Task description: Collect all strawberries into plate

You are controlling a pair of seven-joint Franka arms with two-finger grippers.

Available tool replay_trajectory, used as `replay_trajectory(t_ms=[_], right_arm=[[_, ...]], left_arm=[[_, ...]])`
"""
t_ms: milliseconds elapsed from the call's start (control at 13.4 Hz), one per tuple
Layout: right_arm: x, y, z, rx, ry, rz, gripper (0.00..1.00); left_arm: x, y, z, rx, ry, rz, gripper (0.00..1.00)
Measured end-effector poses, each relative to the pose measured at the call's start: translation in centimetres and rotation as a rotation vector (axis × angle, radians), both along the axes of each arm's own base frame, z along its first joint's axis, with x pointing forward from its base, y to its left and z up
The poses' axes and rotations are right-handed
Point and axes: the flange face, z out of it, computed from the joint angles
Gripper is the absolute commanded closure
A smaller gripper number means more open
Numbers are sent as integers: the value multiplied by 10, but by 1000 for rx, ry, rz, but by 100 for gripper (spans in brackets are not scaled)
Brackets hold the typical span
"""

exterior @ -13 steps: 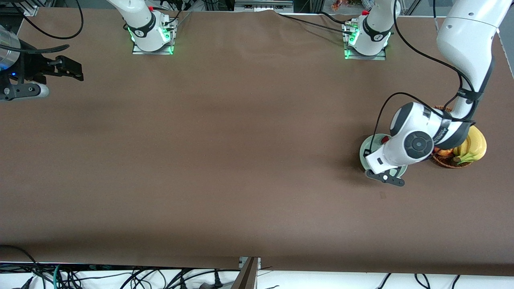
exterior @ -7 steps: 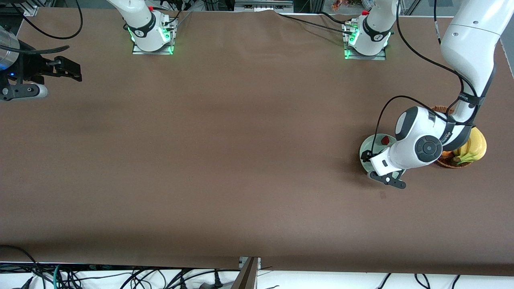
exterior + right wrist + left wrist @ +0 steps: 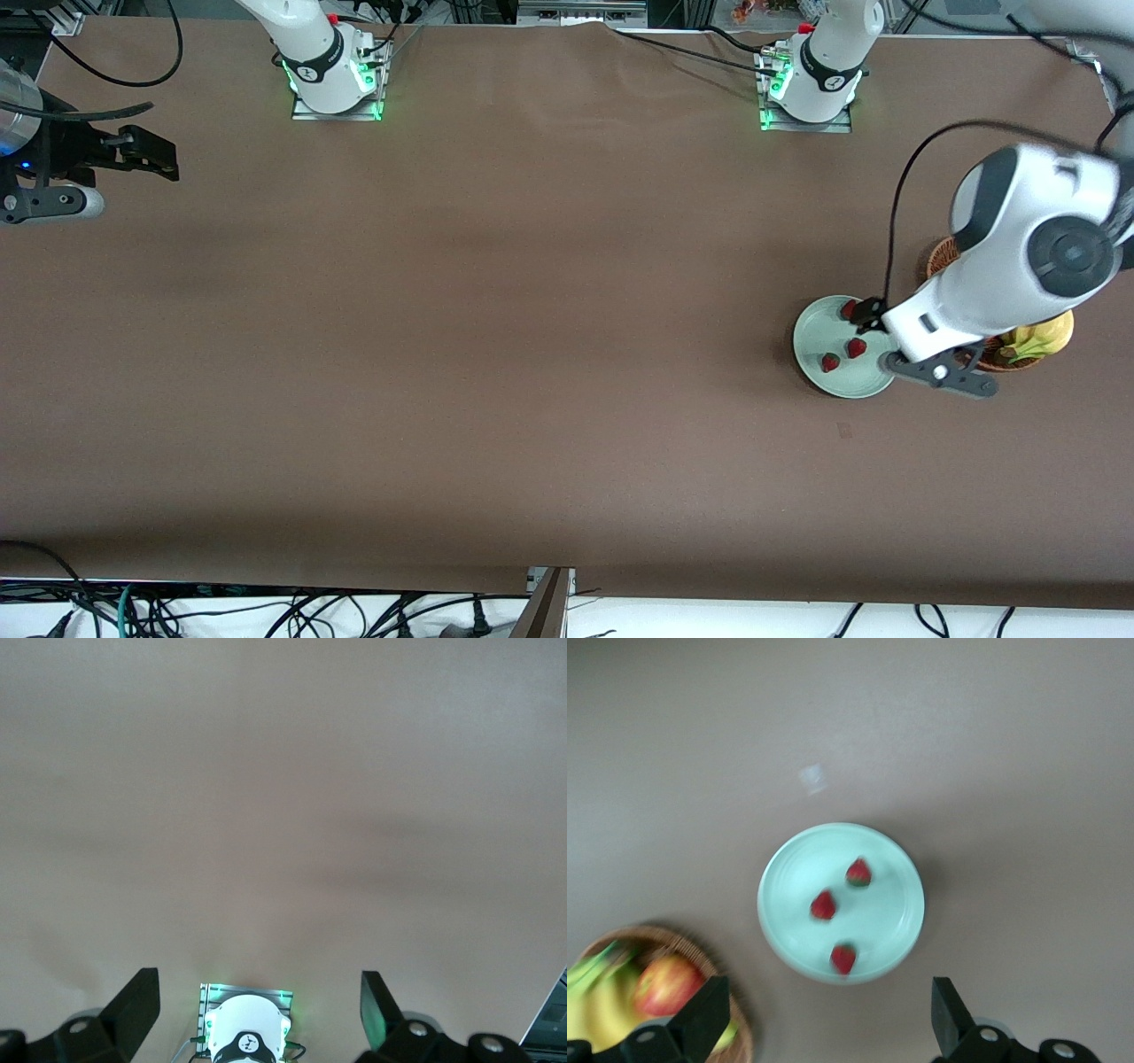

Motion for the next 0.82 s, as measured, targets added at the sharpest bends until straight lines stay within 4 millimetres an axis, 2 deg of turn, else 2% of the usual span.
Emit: replay_trajectory(t_ms=[149,299,523,598,747,822], right_arm=[[0,0,0,0,0,0,0],[1,0,-1,0,-1,0,0],[3,3,1,2,-23,7,0],[4,7,2,3,-31,13,0],[5,12,3,5,-46,23,0],[6,12,3,6,-54,25,0]], left_arm=[[-9,7,54,18,29,31,0],[-13,14,85,19,33,51,0],[-26,-1,122,31,-13,62,0],[-34,1,132,3,-19,83,0],[-46,17,141,-26,-94,115,0],[-56,25,140,-31,-139,126,0]])
